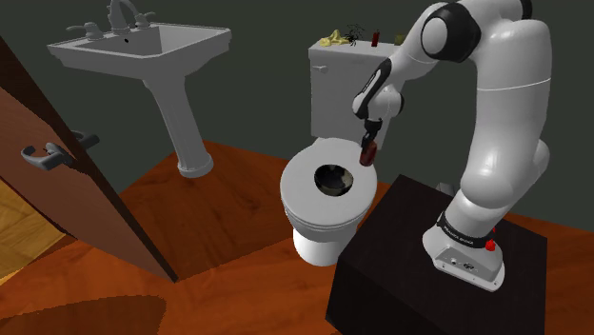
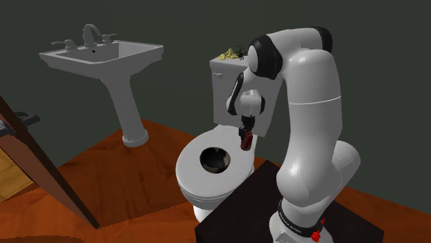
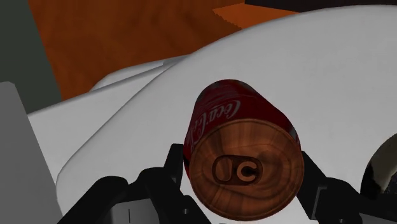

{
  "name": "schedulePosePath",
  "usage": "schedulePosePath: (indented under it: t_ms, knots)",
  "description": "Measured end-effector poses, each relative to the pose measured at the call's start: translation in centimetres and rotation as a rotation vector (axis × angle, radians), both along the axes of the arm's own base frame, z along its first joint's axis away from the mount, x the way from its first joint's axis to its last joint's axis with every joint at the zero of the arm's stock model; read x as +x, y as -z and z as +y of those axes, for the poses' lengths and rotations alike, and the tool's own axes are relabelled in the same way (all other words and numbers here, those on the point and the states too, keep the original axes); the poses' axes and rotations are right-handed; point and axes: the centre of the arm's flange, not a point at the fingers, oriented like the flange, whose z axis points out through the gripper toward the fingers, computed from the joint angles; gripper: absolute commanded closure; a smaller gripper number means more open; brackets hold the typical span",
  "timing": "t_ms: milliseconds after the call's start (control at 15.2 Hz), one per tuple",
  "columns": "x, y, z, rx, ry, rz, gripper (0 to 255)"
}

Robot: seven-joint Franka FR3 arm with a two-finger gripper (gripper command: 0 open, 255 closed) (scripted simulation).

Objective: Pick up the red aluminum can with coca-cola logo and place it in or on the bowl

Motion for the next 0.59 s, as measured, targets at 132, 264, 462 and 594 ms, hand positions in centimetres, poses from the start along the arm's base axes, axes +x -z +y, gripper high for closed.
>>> schedulePosePath:
  t_ms: [132, 264, 462, 594]
  knots:
    - [0.0, -1.2, -0.1, 0.000, 0.000, 0.000, 255]
    - [0.1, -2.1, 0.0, 0.000, 0.000, 0.000, 255]
    - [0.1, -3.8, 0.0, 0.000, 0.000, 0.000, 255]
    - [0.0, -4.8, -0.1, 0.000, 0.000, 0.000, 255]
